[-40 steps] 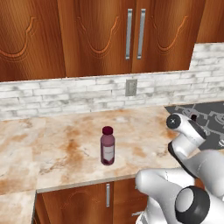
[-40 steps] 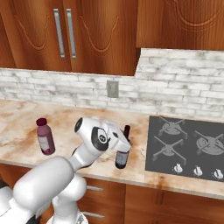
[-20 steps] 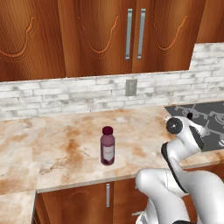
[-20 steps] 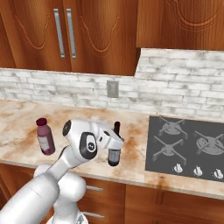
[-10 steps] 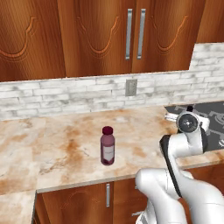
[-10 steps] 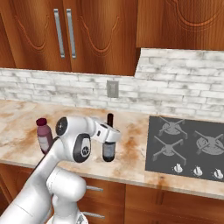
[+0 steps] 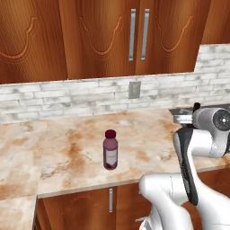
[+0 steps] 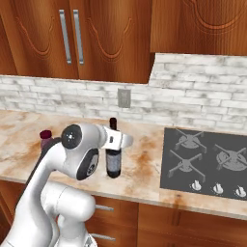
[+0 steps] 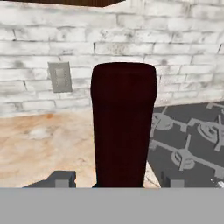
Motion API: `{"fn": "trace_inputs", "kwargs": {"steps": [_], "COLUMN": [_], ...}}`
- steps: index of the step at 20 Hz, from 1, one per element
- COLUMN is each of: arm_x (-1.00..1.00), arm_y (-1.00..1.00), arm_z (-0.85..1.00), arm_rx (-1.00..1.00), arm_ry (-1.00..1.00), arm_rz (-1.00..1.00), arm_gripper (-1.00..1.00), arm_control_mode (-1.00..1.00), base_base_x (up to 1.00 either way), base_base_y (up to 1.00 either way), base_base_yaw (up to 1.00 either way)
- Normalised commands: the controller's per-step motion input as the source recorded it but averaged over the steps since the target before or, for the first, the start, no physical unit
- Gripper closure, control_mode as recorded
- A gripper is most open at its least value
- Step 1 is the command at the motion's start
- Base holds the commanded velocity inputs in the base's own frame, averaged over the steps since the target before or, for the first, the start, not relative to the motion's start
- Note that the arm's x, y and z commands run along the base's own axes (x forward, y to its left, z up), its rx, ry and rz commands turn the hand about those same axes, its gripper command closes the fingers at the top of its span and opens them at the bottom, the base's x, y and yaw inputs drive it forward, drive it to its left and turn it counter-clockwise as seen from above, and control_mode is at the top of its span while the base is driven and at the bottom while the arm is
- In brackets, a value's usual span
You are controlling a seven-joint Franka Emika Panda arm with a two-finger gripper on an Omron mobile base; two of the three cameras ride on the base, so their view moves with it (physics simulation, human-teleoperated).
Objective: There is a wine glass and glass cup on the dining counter. Place the wine bottle next to the wine glass and the juice bottle next to the glass cup.
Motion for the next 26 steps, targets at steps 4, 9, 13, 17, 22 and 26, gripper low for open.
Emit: {"fn": "trace_inputs", "kwargs": {"steps": [4,9,13,17,22,26], "arm_x": [-0.29,-0.21,-0.14,-0.07,-0.06,0.00], "arm_y": [0.20,0.22,0.17,0.03,0.08,0.02], "arm_z": [0.46,0.35,0.25,0.27,0.10,-0.02], "arm_rx": [0.02,0.08,0.15,0.20,0.09,0.02], "arm_ry": [0.01,0.00,0.02,0.11,0.01,-0.03], "arm_rz": [0.34,0.39,0.37,0.39,0.36,0.30], "arm_gripper": [1.00,1.00,1.00,1.00,1.00,1.00], "arm_control_mode": [-1.00,-1.00,-1.00,-1.00,-1.00,-1.00], "base_base_x": [0.00,0.00,0.00,0.00,0.00,0.00], "base_base_y": [0.00,0.00,0.00,0.00,0.00,0.00], "base_base_yaw": [0.00,0.00,0.00,0.00,0.00,0.00]}}
